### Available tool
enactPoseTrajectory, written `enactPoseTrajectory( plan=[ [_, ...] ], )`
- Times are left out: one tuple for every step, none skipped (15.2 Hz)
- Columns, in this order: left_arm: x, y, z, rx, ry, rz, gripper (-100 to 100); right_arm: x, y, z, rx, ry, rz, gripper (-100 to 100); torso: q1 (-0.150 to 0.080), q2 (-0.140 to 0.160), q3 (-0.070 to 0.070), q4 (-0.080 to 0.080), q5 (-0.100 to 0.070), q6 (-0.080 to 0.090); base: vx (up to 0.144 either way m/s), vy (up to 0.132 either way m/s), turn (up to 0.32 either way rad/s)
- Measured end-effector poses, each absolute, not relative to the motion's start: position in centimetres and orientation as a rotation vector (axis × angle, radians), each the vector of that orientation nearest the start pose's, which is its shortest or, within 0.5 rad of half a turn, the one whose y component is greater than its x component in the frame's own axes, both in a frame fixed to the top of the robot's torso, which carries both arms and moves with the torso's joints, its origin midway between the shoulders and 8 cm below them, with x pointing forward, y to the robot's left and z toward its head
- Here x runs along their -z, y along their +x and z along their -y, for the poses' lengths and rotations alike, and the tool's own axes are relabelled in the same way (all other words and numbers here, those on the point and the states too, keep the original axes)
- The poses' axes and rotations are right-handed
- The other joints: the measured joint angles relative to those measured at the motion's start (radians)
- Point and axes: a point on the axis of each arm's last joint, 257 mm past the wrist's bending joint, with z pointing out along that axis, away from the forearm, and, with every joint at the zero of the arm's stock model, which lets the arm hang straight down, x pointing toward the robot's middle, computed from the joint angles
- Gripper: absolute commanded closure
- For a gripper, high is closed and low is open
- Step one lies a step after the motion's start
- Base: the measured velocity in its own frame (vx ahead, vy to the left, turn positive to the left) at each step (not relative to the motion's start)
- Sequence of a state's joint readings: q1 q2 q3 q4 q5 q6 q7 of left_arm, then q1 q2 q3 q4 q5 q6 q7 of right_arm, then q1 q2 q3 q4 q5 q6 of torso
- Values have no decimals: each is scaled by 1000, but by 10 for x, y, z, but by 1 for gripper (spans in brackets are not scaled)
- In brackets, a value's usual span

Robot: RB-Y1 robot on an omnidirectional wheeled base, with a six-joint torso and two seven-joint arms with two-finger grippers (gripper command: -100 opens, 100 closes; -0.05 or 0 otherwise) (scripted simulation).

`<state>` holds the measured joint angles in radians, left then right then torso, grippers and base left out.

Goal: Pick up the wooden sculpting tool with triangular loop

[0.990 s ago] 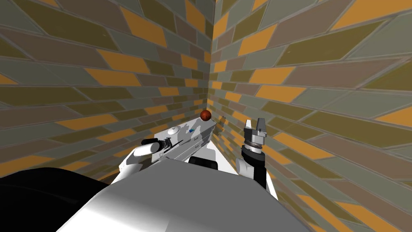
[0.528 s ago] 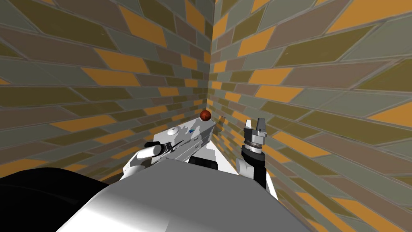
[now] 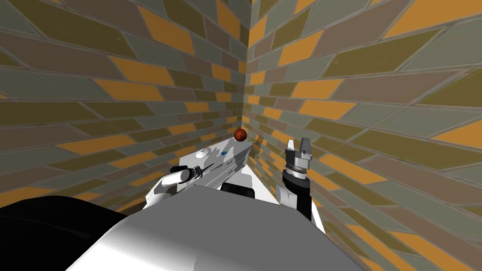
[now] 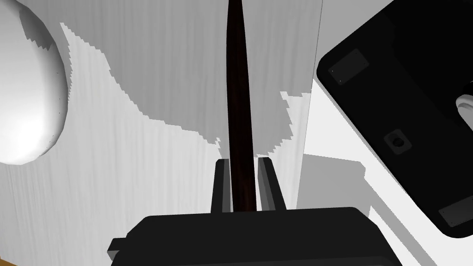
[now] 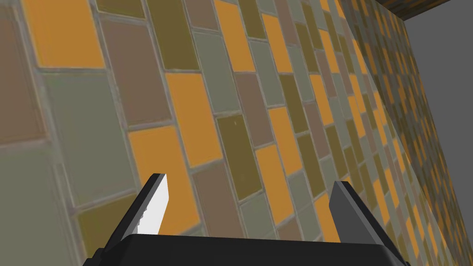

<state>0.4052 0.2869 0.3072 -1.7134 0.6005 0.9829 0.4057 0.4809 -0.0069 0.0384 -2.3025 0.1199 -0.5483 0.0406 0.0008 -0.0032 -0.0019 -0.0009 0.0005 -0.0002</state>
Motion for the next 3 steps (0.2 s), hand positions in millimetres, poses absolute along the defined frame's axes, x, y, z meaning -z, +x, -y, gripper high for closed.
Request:
enactPoseTrajectory(
  plan=[
    [460,264,-415,666,-2711,-992,100,-48,336,246,-1254,495,-635,0,0,1,0,0,0,0,-16,-13,18],
    [456,263,-416,666,-2710,-993,100,-48,336,246,-1254,495,-635,0,-1,1,1,0,-1,0,-16,-14,21],
    [452,263,-417,665,-2711,-994,100,-48,336,246,-1254,495,-635,0,-1,2,1,0,-1,0,-9,-8,12]
  ],
)
